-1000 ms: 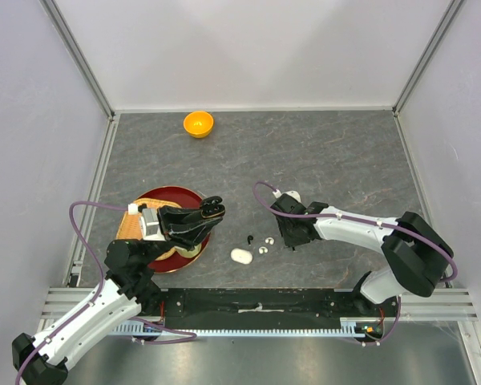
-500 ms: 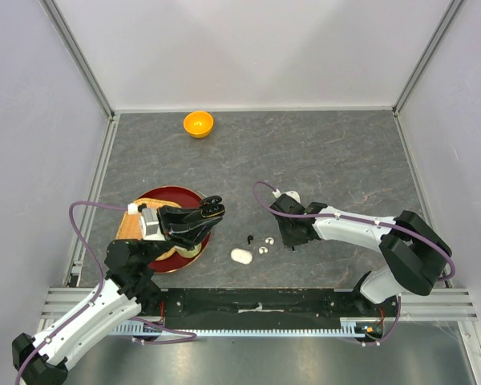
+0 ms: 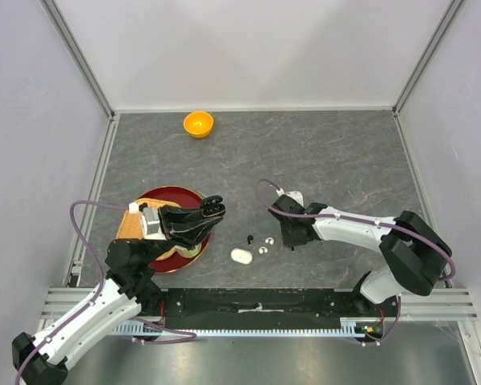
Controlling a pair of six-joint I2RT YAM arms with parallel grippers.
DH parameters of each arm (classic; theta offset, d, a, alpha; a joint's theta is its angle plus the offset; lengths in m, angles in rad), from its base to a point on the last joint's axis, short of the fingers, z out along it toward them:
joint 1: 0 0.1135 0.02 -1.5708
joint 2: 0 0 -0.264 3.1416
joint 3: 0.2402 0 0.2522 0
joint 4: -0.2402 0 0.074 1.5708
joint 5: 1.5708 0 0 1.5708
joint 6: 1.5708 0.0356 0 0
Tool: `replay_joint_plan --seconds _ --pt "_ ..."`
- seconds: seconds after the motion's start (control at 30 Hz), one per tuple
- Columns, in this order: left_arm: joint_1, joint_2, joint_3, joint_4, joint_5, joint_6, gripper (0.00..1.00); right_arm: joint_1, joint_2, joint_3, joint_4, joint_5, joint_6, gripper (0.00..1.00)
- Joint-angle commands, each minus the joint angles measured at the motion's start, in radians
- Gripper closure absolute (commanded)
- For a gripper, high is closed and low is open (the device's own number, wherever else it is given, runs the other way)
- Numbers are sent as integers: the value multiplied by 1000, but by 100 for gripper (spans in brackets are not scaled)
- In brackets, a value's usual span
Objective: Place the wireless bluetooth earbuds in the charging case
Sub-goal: Pick up the earbud from the center of the board.
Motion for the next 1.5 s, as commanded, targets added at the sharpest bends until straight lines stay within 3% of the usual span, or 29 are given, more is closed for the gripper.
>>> replay_joint_plan --seconds 0.0,0.27,0.53,0.73,1.47 --pt "-3 2 24 16 -27 11 98 3 14 -34 -4 62 87 72" --pt "-3 -1 25 11 -30 11 98 3 -36 -48 -4 102 158 64" --pt "-3 11 25 13 -28 10 98 3 -90 -50 31 56 32 52" --pt "-3 9 24 21 -31 5 98 5 -73 -51 53 13 -28 52" --pt "-1 5 21 18 -31 2 98 3 -56 -76 61 10 -14 61"
